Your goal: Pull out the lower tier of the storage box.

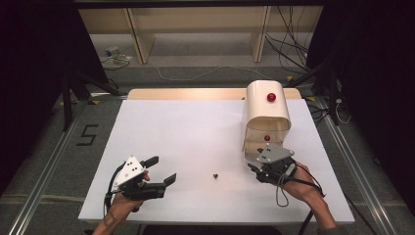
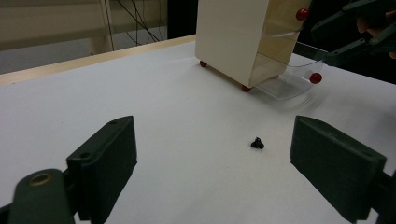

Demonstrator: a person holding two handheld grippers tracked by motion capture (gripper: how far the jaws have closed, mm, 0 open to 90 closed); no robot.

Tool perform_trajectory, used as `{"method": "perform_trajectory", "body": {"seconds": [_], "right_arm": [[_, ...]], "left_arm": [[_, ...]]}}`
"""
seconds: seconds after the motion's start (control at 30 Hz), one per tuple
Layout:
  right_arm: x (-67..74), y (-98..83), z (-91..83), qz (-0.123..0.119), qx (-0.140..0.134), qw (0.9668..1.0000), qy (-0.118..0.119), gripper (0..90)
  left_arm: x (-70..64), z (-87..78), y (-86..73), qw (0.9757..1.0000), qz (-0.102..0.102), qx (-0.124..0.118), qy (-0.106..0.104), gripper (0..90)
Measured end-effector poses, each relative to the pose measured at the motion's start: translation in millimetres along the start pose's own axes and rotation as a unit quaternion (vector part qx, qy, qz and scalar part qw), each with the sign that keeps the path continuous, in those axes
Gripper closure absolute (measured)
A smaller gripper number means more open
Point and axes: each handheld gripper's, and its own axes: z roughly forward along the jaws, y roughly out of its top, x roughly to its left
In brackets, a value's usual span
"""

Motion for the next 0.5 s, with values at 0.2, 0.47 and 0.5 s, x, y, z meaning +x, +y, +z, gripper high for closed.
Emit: {"method": "perform_trajectory", "body": {"seconds": [0.2,0.47,0.5], "right_arm": [[3.1,3.2,0.1,0.009,-0.011,0.9999,0.005,40.7],[6.3,6.2,0.3,0.016,-0.019,0.9997,0.007,39.4],[6.8,6.5,0.3,0.016,-0.02,0.9996,0.006,39.4]], "left_arm": [[0.1,-0.1,0.0,1.0,0.0,0.0,0.0,14.3],[0.1,0.0,0.0,1.0,0.0,0.0,0.0,14.3],[0.1,0.0,0.0,1.0,0.0,0.0,0.0,14.3]]}}
